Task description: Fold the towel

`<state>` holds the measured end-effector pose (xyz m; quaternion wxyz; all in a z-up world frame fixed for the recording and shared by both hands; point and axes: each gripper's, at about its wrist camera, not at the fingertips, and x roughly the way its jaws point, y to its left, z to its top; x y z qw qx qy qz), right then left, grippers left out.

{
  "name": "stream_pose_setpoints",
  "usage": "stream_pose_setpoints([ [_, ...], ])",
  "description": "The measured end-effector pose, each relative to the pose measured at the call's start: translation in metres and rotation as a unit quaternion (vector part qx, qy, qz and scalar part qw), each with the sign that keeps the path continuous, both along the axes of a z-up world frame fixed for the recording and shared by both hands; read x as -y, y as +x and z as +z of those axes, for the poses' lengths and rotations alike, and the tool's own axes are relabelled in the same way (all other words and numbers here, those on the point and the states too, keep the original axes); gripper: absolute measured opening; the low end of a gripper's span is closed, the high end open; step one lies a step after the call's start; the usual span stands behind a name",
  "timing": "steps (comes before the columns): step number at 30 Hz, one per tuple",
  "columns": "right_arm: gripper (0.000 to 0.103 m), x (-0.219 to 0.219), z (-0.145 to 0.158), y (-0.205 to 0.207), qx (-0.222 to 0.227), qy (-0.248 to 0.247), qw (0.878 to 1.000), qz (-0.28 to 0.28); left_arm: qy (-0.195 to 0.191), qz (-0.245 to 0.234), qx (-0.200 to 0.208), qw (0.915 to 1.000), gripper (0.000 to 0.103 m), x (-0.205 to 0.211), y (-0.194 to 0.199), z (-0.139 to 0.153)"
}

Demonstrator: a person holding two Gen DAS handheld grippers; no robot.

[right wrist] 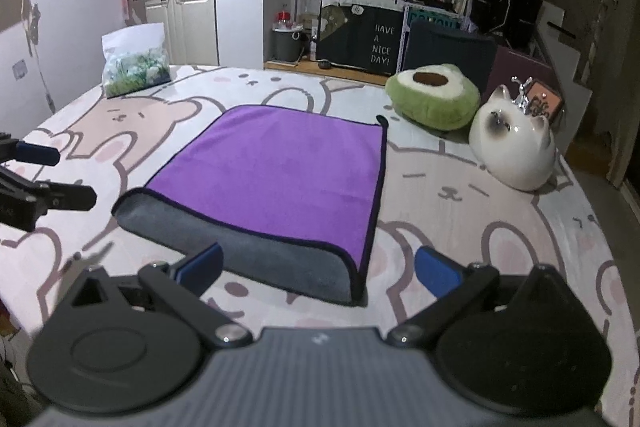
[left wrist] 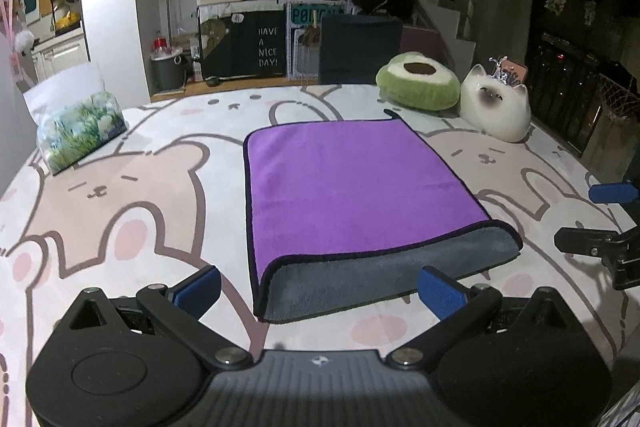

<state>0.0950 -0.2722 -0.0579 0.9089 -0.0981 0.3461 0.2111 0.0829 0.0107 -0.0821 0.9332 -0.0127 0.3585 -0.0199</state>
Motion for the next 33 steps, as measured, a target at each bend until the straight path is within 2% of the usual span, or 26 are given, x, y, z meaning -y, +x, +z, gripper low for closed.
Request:
stream_pose_setpoints([
  [8,0.103,0.004,-0.024,0.019,-0.020,0.002,1.000,0.002,-0.007,0.006,-0.031,0.9995,0.103,-0.015,0.021,-0.025],
  [12,0.103,0.005,-0.036,0.027,-0.021,0.000,1.000,0.003,0.001,0.010,-0.046,0.9989,0.101,-0.019,0.029,-0.037],
  [17,0.103,0.007,-0.049,0.037,-0.026,0.010,1.000,0.008,0.002,0.008,-0.067,0.9977,0.096,-0.025,0.040,-0.050],
  [24,0.103,0.010,-0.064,0.052,-0.035,0.017,0.999,0.012,-0.017,0.002,-0.070,0.9974,0.094,-0.036,0.053,-0.060],
  [29,0.103,0.010,-0.070,0.064,-0.049,0.019,0.998,0.015,-0.031,-0.012,-0.069,0.9970,0.085,-0.044,0.060,-0.063],
  [33,0.102,0.009,-0.074,0.072,-0.056,0.017,0.998,0.029,-0.043,-0.021,-0.077,0.9959,0.074,-0.048,0.065,-0.067],
])
